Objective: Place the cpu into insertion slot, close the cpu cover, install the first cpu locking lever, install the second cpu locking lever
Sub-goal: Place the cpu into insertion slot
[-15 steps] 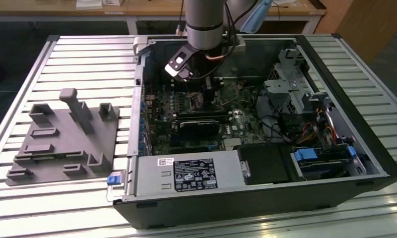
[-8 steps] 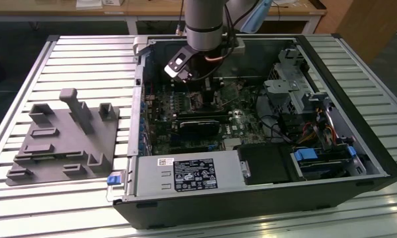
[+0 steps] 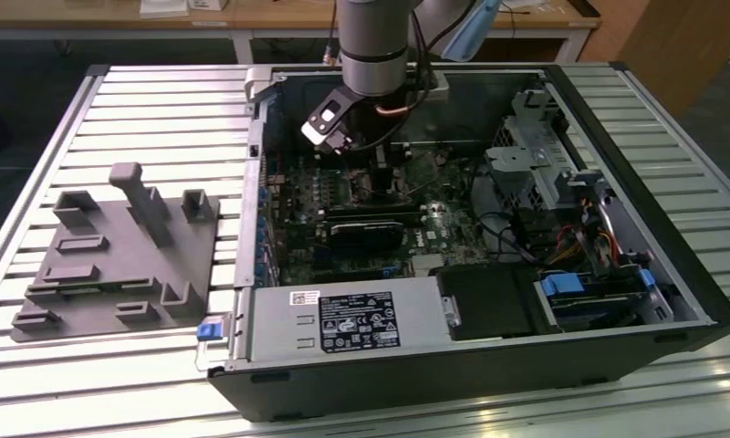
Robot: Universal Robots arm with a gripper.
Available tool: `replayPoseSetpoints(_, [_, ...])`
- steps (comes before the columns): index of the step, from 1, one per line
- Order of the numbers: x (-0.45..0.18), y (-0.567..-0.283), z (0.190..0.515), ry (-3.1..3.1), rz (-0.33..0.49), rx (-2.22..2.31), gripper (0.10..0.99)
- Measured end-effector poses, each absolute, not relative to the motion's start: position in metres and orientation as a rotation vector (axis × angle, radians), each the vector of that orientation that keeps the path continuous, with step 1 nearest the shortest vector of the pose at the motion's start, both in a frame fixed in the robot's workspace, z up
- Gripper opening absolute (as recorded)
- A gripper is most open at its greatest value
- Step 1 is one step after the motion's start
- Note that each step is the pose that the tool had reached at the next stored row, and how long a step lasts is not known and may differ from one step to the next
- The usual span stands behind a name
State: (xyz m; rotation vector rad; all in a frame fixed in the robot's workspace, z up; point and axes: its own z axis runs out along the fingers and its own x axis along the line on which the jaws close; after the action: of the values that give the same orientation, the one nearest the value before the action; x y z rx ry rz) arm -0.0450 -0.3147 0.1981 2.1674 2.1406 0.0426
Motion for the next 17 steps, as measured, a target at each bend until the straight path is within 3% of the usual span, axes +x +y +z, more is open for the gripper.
replayPoseSetpoints(17, [-0.0461, -0.3123, 0.1947, 2.165, 0.052, 2.151, 0.541])
